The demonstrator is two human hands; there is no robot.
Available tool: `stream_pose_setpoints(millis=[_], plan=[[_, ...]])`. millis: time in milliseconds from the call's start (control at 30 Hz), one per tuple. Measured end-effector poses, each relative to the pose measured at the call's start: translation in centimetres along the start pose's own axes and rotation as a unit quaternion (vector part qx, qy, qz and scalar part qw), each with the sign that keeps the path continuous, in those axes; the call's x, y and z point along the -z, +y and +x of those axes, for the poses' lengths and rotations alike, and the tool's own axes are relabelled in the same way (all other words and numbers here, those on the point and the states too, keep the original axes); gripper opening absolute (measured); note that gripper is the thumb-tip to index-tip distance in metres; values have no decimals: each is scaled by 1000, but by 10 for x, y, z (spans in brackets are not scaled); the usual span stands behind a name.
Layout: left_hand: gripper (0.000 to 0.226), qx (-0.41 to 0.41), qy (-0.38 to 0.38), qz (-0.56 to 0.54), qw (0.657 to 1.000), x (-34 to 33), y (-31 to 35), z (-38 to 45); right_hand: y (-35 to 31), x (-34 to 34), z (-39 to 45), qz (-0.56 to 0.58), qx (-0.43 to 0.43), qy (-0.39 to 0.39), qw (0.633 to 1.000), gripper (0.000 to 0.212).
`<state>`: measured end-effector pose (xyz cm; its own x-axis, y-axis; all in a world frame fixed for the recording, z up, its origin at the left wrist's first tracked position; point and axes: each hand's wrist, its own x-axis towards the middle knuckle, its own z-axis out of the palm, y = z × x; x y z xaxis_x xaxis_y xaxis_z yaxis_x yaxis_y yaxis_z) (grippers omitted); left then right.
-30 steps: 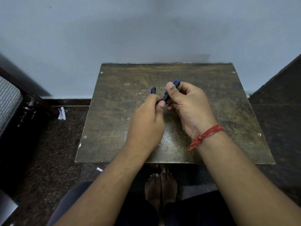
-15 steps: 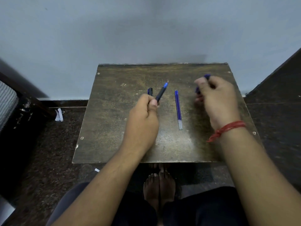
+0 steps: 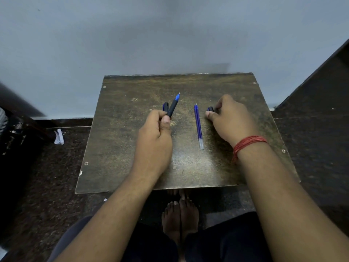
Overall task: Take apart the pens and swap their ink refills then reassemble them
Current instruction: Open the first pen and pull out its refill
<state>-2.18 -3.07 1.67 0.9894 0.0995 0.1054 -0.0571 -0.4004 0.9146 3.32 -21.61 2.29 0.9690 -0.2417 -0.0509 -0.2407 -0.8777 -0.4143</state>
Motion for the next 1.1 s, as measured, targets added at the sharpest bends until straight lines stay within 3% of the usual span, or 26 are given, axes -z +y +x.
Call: stream_pose_setpoints(millis=[100, 167, 300, 400, 467, 700, 1100], plan=[[25, -5, -4, -10, 1000, 0, 0, 0, -5, 9, -4, 47, 37, 90, 994, 28], [24, -11, -9, -8, 1000, -2, 0, 0, -15, 13, -10, 179, 58, 118, 975, 23], [20, -25, -16, -9, 1000, -6, 1, -1, -44, 0, -33, 400, 32, -42, 915, 33], [18, -28, -16, -5, 999, -7, 0, -1, -55, -9, -38, 492, 21, -82, 866, 28], [19, -32, -15, -8, 999, -7, 1, -2, -55, -9, -36, 526, 16, -88, 846, 19], [18, -42, -27, -27, 998, -5, 4, 0, -47, -6, -31, 587, 29, -110, 801, 18], [29, 53, -102, -171, 979, -1, 2, 6, -40, -7, -22, 620, 104, -163, 761, 2]])
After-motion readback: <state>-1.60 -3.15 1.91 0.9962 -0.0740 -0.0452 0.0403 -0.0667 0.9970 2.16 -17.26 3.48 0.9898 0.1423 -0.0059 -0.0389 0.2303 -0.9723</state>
